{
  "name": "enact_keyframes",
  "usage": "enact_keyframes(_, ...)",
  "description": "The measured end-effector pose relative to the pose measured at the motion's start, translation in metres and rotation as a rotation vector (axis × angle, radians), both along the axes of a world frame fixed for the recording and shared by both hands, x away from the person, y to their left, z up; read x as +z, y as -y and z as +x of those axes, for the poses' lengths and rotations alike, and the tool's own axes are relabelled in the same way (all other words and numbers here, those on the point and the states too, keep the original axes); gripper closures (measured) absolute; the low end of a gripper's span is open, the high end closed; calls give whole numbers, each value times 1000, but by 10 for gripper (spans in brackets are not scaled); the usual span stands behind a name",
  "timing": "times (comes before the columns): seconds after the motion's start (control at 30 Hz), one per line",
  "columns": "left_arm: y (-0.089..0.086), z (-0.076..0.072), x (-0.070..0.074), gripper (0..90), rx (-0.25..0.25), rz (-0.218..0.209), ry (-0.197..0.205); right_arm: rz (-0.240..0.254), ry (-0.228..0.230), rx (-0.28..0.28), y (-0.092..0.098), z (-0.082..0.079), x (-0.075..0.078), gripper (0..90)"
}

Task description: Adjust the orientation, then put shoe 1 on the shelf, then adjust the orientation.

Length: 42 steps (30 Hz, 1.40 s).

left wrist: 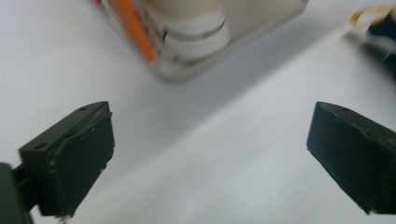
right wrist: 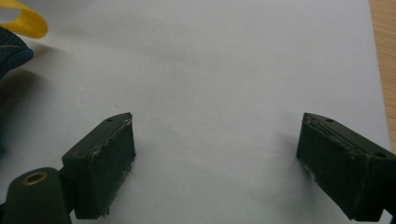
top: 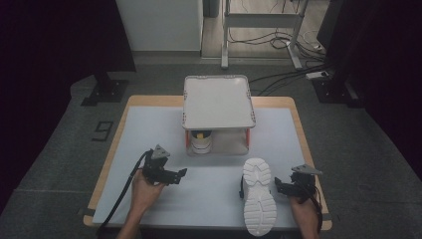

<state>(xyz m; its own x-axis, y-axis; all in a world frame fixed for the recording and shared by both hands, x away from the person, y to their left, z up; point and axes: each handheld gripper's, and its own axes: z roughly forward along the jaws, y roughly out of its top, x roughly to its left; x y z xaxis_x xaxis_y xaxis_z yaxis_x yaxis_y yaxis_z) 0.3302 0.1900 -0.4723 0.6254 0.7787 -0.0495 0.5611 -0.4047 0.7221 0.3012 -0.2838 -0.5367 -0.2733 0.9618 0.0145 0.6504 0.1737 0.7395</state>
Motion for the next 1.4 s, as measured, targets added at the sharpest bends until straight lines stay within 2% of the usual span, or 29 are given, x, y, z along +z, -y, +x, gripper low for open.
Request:
enact_keyframes(0.17, -18, -8, -19, 0, 26, 27, -2, 0, -1, 0, 0, 0, 0, 109)
enact_keyframes(0.3, -28, -10, -34, 0, 42, 56, -18, 3, 0, -1, 0, 0, 0, 104)
enact_keyframes(0.43, -31, -9, -54, 0, 70, 116, -46, -4, -15, 6, -1, 1, 0, 12)
enact_keyframes(0.47, -35, -9, -56, 0, 78, 78, -50, -6, -12, 15, -1, 1, 0, 13)
enact_keyframes(0.5, -36, -9, -55, 14, 84, 73, -46, -7, -7, 20, -2, 1, 0, 13)
enact_keyframes(0.6, -35, -10, -56, 20, 86, 81, -42, -2, 15, 36, -2, -2, 1, 25)
enact_keyframes(0.8, -35, -10, -56, 20, 85, 81, -41, 3, -1, 68, 1, -8, 9, 37)
enact_keyframes(1.13, -35, -10, -56, 20, 86, 82, -40, 28, 15, 91, 11, -24, 39, 37)
enact_keyframes(1.4, -35, -10, -56, 21, 86, 84, -37, 49, 18, 152, 1, -36, 64, 37)
